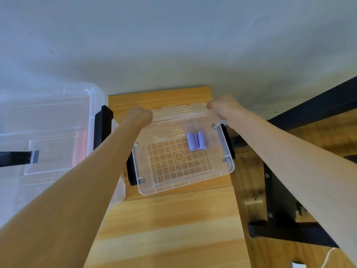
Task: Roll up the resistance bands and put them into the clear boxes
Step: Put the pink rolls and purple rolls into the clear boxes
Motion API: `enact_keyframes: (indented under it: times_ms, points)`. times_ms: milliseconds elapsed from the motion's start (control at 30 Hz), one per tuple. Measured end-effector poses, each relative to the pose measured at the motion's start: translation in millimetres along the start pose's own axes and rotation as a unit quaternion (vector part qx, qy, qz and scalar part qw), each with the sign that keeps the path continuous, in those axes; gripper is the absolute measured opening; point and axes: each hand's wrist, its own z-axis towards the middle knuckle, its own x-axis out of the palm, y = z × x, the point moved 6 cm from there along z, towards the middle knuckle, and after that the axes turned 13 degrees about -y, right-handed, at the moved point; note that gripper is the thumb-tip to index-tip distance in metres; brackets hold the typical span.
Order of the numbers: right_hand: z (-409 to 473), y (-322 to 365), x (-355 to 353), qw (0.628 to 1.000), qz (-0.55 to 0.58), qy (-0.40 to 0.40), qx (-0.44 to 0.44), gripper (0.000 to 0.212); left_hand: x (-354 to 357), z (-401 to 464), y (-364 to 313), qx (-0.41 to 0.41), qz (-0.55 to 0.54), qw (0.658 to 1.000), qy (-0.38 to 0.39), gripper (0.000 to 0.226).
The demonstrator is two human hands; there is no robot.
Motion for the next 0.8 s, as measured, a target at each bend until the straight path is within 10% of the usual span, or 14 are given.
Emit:
enact_keyframes:
  times_ms: [400, 800]
  points:
    - [-6.9, 15.7, -20.9, 0.996, 0.018, -0.018, -0.089, 0.008, -13.7, -33.6, -1.2, 0.036, -0.093, 0.993, -0.059, 0.047]
    - [-104.4, -63.0, -31.0, 0.979, 0.106, -0.013, -0.175, 0.045, 10.2, -123.2, 77.9, 0.084, -0.271, 0.951, -0.121, 0.057]
